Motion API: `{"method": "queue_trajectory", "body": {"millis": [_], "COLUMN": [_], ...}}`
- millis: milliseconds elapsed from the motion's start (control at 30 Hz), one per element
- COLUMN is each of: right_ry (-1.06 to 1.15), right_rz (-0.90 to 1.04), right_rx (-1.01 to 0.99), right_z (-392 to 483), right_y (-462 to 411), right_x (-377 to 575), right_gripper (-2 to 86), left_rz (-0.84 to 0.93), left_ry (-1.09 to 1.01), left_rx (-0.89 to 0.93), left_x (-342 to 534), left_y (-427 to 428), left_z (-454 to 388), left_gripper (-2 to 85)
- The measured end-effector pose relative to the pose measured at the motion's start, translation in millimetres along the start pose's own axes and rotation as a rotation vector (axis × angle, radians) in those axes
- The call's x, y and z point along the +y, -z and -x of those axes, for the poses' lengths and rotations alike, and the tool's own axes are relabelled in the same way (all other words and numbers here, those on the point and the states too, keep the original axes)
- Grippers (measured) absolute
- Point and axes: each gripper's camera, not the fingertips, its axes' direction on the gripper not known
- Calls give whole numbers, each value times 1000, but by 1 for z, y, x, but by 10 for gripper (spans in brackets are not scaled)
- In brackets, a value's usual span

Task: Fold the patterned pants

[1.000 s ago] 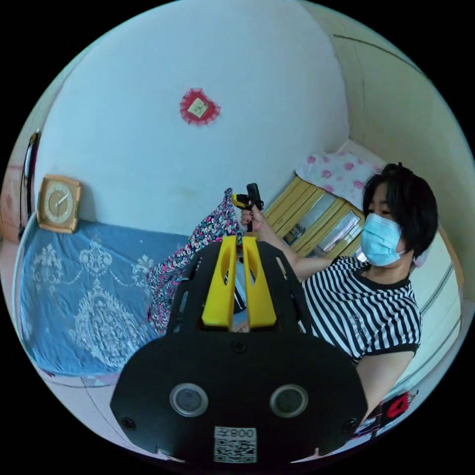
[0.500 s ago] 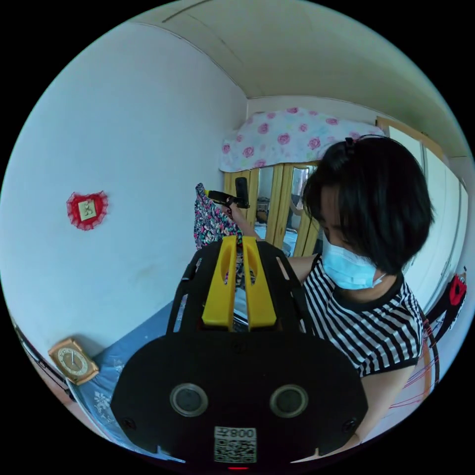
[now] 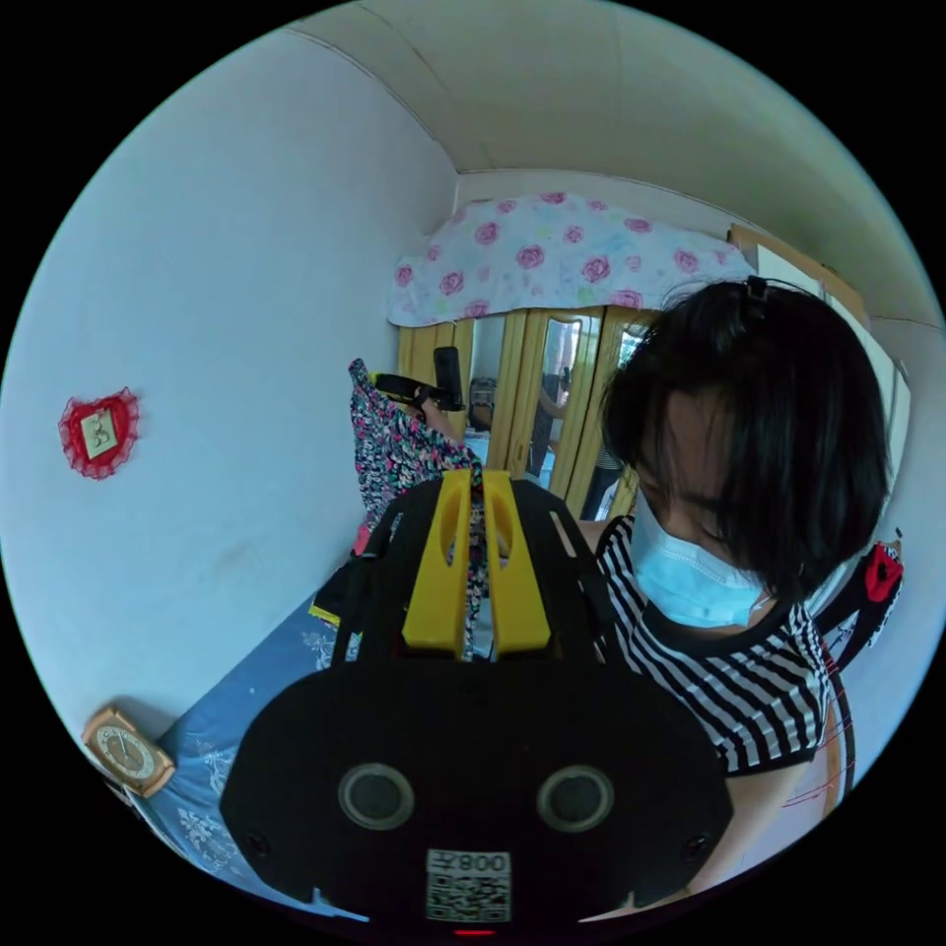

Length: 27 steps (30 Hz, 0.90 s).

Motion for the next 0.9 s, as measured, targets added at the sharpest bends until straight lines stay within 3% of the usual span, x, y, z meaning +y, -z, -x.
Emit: {"method": "queue_trajectory", "body": {"millis": [200,400,633,900], "right_ry": [-31,-78,-179,-318], "right_rz": [101,277,572,948], "right_rx": [-79,-167,-324,-519], "right_z": [-35,-80,-134,-162], "right_y": [-76,-227,-503,-800], "right_x": [20,54,144,319], "right_gripper": [10,11,11,12], "left_rz": [-9,-19,-102,-165], "left_ry": [113,279,601,1135], "left_rx": [-41,-84,-78,-237], "left_x": [62,170,359,648], "left_y": [55,131,248,385], "left_z": [71,183,346,520], "left_gripper": [25,25,24,23]}}
